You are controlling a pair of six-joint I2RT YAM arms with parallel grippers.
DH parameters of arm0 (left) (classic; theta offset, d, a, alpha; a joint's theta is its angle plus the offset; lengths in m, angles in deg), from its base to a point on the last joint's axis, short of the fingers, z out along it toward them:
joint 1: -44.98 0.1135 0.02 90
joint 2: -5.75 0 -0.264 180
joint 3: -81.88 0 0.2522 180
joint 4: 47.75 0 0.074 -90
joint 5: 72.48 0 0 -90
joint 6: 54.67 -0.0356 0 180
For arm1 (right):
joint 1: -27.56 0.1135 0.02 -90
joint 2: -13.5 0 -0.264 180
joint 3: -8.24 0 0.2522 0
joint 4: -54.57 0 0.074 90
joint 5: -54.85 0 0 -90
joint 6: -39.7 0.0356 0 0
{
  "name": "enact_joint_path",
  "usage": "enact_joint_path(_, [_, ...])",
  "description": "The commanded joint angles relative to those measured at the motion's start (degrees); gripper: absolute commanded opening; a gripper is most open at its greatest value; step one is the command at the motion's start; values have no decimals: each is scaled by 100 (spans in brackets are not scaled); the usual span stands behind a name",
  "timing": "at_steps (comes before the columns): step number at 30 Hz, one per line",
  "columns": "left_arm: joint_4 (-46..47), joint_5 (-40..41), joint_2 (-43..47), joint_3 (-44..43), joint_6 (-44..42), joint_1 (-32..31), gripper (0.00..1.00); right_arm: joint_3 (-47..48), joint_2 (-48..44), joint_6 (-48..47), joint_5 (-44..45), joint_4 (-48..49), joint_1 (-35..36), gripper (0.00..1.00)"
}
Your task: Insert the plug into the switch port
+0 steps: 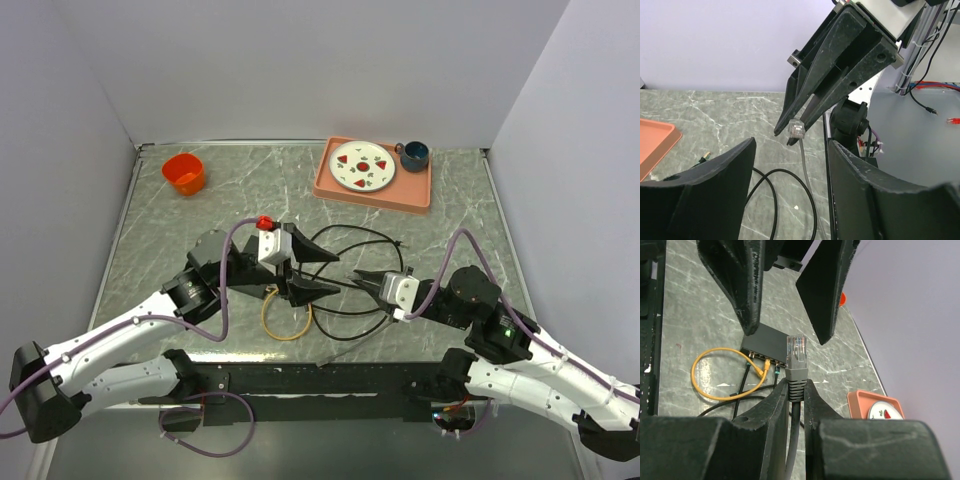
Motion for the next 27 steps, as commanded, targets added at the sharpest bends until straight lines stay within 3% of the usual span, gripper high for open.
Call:
enact_joint_path(1, [373,-151,-120,-293,68,-10,63,30,53,39,62,330,44,0])
enact_joint_path(15, [462,-344,-402,-504,112,-81,47,-5,54,83,106,401,45,0])
enact_joint_path(22, [313,-450,-578,-583,68,-116,12,4,45,57,168,436,44,0])
enact_joint_path(23, [321,-415,-578,-592,60,-125,1,-5,45,66,177,436,45,0])
enact_joint_path(27, [365,-283,-473,-531,-10,-142,1,48,62,57,72,322,45,0])
